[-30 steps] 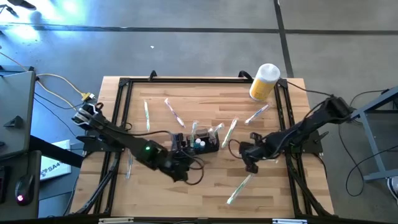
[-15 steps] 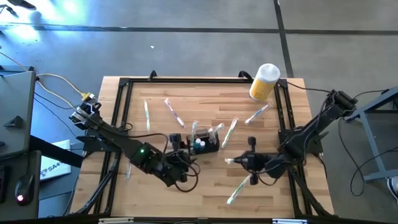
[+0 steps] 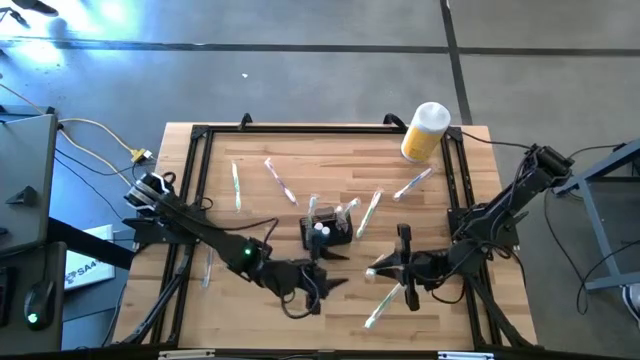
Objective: Pick & Place toothbrushing station
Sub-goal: Put the green toothbrush into the black mesh organizer
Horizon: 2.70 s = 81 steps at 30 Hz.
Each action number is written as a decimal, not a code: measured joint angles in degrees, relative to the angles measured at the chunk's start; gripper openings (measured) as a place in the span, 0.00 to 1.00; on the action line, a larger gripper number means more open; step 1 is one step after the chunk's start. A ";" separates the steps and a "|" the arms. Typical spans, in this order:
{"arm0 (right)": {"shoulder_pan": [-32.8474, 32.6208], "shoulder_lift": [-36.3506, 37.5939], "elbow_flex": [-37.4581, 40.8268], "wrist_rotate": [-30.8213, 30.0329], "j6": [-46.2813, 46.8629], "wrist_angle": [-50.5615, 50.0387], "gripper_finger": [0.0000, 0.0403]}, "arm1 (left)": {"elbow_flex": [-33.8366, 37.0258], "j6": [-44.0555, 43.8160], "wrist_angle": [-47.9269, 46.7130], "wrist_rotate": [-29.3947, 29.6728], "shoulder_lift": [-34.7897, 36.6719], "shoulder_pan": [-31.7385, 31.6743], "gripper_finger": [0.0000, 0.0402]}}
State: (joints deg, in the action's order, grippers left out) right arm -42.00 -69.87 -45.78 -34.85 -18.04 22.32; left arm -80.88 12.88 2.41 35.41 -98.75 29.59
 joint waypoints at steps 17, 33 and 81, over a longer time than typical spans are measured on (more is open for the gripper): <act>3.06 -3.59 0.00 3.30 -5.69 4.87 0.01 | 0.11 -4.63 11.99 -28.61 -1.61 -11.02 0.57; 3.06 -3.72 0.00 3.28 -7.10 5.82 0.01 | 0.11 -4.35 10.25 -26.87 -1.65 -10.84 0.56; -4.88 -3.74 0.00 -29.11 5.70 -8.06 0.65 | 0.00 -28.19 -35.73 1.58 13.48 -2.56 0.03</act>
State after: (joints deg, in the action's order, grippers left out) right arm -46.88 -73.60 -45.78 -63.96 -12.34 14.27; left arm -80.88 -15.31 -33.31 36.99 -85.27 27.02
